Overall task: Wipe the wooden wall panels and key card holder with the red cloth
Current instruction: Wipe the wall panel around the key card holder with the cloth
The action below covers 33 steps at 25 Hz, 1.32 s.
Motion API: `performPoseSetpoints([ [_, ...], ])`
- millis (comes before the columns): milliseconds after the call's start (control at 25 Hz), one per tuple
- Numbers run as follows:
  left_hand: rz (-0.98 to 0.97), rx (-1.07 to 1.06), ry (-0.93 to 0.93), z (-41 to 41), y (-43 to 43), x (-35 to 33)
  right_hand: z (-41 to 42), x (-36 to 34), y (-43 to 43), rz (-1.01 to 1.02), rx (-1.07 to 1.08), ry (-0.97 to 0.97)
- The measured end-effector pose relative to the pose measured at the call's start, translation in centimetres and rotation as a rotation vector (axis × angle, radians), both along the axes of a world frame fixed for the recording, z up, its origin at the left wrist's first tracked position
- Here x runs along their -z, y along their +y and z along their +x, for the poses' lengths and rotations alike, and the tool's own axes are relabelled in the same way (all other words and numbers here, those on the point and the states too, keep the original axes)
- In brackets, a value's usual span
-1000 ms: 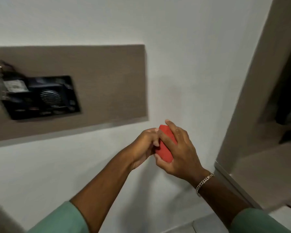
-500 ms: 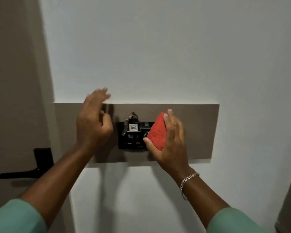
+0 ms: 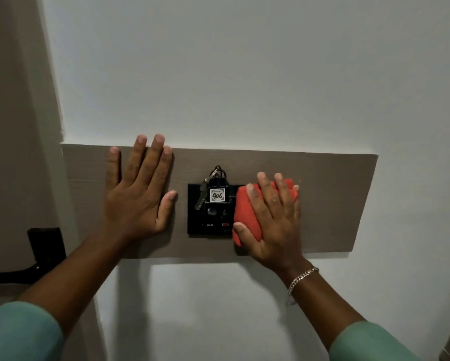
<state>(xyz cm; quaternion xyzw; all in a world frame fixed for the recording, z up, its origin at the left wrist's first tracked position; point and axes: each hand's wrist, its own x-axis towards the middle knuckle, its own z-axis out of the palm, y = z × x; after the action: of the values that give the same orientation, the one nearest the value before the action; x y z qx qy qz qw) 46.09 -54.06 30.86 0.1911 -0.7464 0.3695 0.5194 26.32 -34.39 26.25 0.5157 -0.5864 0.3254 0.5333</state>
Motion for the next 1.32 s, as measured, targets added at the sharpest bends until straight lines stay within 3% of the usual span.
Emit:
performPoseSetpoints([
  [160,-0.013,-0.015,0.01,-0.1,0.3,-0.1,1.1,-0.4,-1.6,-0.095,-0.034,-0.117],
  [360,0.048,-0.007,0.057,-0.8,1.1,0.0,-2.2,-1.0,1.0,0.048,-0.039,0.174],
  [520,-0.007,-0.015,-0.007,-1.4,1.2,1.1,1.1,-1.0,-1.7,-0.093,-0.01,-0.131],
  [680,-0.031,0.011,0.007,-1.5,1.0,1.1,-1.3,-0.6,0.1,0.006,-0.051,0.124],
  [840,-0.032,0.015,0.012,-1.4,1.1,1.1,0.8,-1.1,-1.3,-0.058,-0.02,-0.045],
  [1000,-0.025,0.013,0.016,-1.4,1.2,1.0,-1.9,-2.7,0.7,0.11,-0.052,0.26],
  [1200,-0.017,0.013,0.004,-1.3,1.2,1.1,1.6,-1.7,-1.6,-0.053,-0.011,-0.053],
  [1320,-0.025,0.017,0.013,-1.4,1.3,1.1,-0.7,-1.7,-0.2,0.008,-0.049,0.153],
])
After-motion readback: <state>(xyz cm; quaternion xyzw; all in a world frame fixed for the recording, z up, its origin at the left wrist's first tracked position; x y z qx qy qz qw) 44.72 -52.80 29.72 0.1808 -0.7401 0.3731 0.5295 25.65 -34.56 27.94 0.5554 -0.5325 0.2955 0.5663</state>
